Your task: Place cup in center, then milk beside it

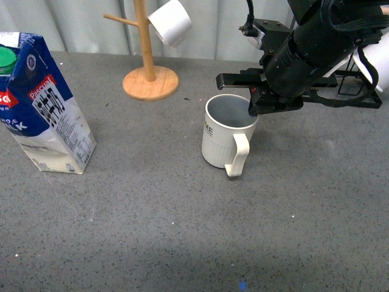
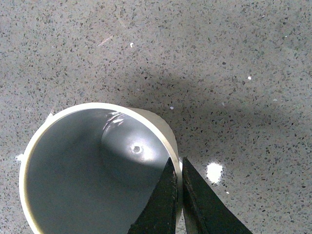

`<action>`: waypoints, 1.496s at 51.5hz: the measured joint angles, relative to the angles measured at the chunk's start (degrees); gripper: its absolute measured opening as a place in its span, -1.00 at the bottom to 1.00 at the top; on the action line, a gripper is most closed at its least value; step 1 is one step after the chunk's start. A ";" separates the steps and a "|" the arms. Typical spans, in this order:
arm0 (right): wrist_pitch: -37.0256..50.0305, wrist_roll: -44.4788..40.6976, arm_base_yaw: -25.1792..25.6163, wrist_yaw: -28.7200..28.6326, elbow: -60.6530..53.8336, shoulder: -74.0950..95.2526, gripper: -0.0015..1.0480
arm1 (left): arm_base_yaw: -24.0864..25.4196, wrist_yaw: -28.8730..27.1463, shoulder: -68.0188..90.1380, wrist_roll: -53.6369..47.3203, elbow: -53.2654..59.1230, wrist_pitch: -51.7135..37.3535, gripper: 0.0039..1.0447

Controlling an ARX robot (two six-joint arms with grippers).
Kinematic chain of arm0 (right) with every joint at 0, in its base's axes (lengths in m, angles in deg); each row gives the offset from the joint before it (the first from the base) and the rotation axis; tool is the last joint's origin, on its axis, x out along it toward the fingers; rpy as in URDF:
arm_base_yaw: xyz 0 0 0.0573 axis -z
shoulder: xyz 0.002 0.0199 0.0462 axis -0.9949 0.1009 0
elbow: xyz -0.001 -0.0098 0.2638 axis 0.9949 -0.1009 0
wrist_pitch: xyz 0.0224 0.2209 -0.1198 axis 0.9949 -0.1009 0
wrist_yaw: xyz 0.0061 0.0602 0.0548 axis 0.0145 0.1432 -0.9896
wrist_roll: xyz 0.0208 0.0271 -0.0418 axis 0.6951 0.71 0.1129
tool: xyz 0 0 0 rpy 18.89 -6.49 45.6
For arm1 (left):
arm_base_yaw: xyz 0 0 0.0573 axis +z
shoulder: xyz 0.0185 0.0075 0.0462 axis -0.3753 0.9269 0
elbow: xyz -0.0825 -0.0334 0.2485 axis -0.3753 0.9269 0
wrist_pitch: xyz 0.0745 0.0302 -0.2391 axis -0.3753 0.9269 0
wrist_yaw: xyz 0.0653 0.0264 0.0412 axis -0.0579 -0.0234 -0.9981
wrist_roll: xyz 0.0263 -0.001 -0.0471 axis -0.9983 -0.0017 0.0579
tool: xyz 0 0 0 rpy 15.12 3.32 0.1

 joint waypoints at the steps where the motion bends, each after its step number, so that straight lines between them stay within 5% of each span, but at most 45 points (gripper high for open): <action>1: 0.02 0.00 0.02 0.00 0.00 0.02 -0.98 | 0.00 0.00 0.00 0.00 0.00 0.00 0.88; 9: 0.81 -0.15 0.13 -0.50 0.00 0.09 -0.73 | 0.00 0.02 0.00 0.00 0.00 0.00 0.88; 23: 6.58 0.44 1.22 -2.51 -2.93 -1.97 0.18 | 0.00 0.00 0.00 0.00 0.00 0.00 0.88; 33: 13.99 -1.25 2.82 2.60 -8.15 -8.96 0.86 | 0.00 0.02 0.00 0.00 0.00 0.00 0.88; 41: 16.33 -2.16 3.78 4.76 -9.70 -10.51 0.82 | 0.00 0.00 0.00 0.00 0.00 0.00 0.88; 46: 43.85 -5.70 3.98 17.59 -21.14 -10.86 0.53 | 0.00 0.07 0.00 0.00 0.00 0.00 0.88; 49: 66.71 -7.10 5.20 18.36 -33.03 -12.76 0.26 | 0.00 -0.07 0.00 0.00 0.00 0.00 0.88; 53: 80.72 -7.80 6.88 17.62 -41.66 -18.34 -0.05 | 0.00 -0.02 -0.02 0.00 0.00 0.00 0.88; 69: 85.48 -8.24 10.73 13.84 -58.12 -31.98 -0.96 | 0.00 0.00 -0.02 0.00 0.00 0.00 0.88; 77: 85.29 -8.44 12.44 12.26 -64.76 -39.56 -0.98 | 0.00 0.00 -0.02 0.00 0.00 0.00 0.88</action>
